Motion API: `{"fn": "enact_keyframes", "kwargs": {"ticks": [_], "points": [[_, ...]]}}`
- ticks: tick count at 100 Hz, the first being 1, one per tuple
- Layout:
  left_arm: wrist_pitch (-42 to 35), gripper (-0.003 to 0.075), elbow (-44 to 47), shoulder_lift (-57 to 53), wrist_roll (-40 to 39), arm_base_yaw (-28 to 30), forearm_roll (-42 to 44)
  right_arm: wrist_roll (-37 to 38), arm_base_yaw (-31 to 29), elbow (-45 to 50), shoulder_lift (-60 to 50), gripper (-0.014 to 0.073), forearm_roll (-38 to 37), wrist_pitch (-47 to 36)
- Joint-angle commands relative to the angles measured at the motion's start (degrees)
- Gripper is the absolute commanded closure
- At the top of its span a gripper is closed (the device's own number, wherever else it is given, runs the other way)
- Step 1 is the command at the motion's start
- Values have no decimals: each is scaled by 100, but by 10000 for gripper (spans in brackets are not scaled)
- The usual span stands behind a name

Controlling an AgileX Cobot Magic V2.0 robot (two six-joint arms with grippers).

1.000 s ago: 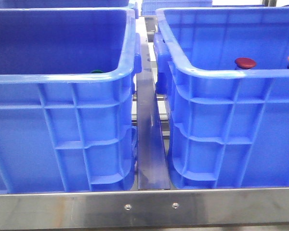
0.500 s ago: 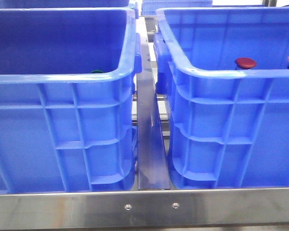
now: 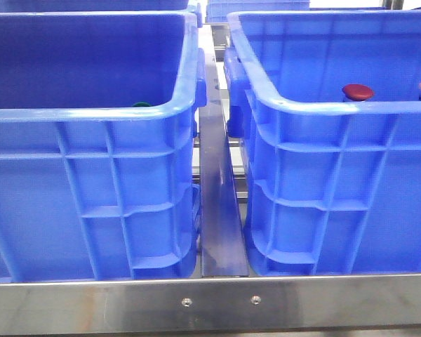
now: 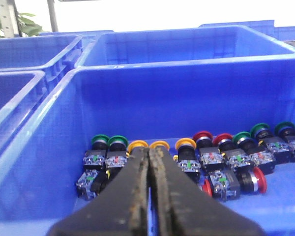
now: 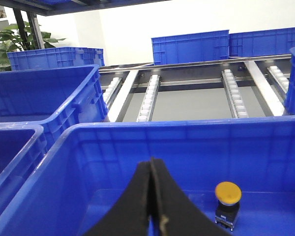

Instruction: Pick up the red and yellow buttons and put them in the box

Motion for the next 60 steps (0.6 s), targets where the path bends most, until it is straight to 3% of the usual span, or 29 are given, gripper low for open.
{"fn": "enact_keyframes", "kwargs": {"ticks": [1, 34, 60], "points": [[-566, 741, 67, -188, -20, 8, -54, -20, -10, -177, 6, 662, 140, 25], [-1361, 741, 689, -177, -20, 8, -54, -20, -10, -177, 11, 662, 140, 25], [-1240, 741, 689, -177, -20, 8, -54, -20, -10, -177, 11, 662, 145, 25]]}}
